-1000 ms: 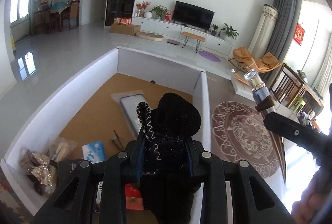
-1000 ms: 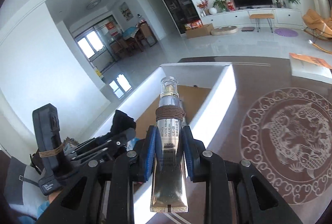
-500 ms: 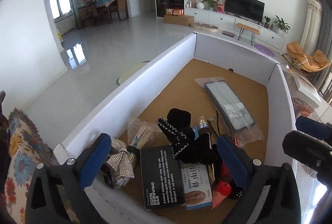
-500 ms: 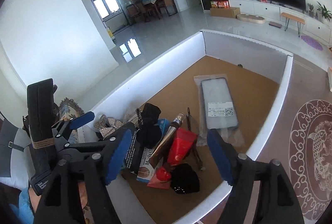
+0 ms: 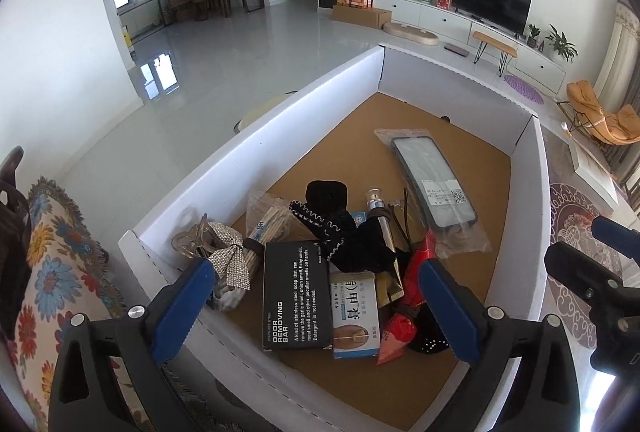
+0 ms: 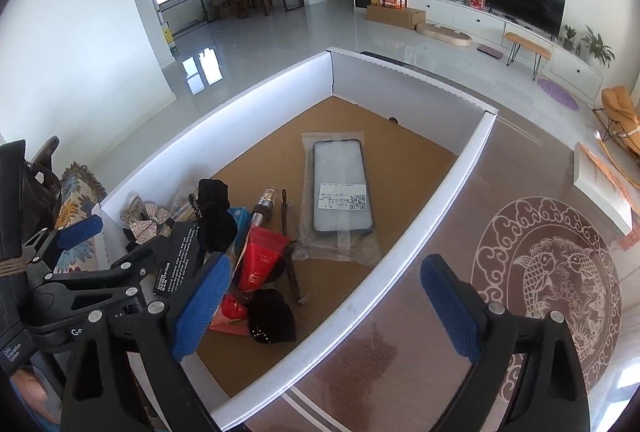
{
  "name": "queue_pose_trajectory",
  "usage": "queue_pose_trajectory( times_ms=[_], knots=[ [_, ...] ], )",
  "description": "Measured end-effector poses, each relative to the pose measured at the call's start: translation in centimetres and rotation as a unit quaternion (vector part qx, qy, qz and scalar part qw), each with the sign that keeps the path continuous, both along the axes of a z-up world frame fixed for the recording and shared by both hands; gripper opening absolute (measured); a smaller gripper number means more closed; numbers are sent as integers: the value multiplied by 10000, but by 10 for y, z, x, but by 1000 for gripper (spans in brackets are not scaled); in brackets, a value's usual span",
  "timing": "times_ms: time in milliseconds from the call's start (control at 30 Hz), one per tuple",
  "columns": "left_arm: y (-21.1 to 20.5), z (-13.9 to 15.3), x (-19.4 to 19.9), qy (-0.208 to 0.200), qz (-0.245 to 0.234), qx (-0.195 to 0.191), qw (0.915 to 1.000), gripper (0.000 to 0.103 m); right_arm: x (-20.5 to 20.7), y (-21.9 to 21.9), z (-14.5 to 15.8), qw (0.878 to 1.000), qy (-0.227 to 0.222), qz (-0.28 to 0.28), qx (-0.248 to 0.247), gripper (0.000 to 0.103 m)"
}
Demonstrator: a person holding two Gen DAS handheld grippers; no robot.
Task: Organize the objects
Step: 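Carry the scrunchie and paint tube into the cardboard box and open both tools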
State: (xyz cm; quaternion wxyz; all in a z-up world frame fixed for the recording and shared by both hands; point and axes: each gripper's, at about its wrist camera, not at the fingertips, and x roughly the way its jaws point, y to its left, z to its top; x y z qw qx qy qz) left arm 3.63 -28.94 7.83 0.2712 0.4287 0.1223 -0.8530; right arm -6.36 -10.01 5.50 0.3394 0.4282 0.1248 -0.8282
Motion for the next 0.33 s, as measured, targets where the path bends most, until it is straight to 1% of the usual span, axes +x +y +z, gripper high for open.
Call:
queue_pose_trajectory(
  times_ms=[167,233,333],
  knots=[
    [-3,1,1,89,-24,66,9999,103,4,-6,-3,9999,119,49,-5,96],
    [-2,1,3,160,59,-16,9999,103,6,-8,-3,9998,188,66,17,96],
    [3,3,6,205,118,-235,9994,103,5,-9,-5,9998,150,91,23,96]
  ],
)
